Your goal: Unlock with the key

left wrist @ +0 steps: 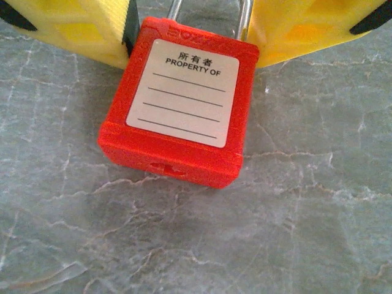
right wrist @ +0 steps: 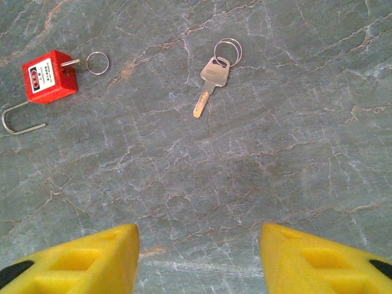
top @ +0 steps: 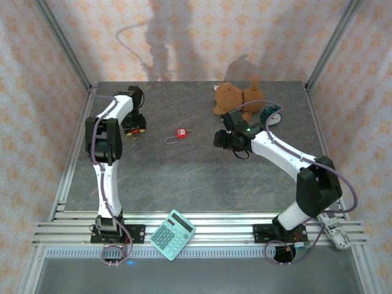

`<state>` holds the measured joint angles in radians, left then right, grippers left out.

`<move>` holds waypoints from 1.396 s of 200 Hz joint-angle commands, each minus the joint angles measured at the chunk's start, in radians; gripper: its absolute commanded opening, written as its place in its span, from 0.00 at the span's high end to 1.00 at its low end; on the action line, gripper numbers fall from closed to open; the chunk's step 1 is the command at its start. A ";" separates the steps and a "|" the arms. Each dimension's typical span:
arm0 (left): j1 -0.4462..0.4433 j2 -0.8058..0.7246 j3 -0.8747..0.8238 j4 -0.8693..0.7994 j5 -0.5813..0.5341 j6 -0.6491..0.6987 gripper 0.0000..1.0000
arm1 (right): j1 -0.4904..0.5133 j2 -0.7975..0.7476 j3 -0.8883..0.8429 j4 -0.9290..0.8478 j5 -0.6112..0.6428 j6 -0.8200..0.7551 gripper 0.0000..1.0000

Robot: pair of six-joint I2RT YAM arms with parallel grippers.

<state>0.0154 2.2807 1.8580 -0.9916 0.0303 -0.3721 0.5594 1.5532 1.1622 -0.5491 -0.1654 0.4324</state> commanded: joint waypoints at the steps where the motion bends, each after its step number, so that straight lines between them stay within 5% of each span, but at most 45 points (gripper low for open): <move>1: 0.014 0.018 0.011 -0.015 0.022 0.015 0.49 | -0.006 -0.045 0.024 -0.018 0.013 -0.009 0.46; 66: 0.041 0.008 -0.011 0.039 0.092 -0.021 0.37 | -0.006 -0.093 0.016 -0.037 0.018 -0.002 0.46; 115: 0.082 -0.006 -0.031 0.088 0.108 -0.068 0.39 | -0.007 -0.083 0.019 -0.038 0.003 -0.003 0.46; 279: 0.094 0.017 0.055 0.084 0.087 0.092 0.46 | -0.007 -0.023 0.038 -0.025 -0.024 -0.010 0.45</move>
<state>0.1055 2.2787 1.8652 -0.8963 0.1520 -0.3130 0.5594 1.5173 1.1652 -0.5640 -0.1883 0.4320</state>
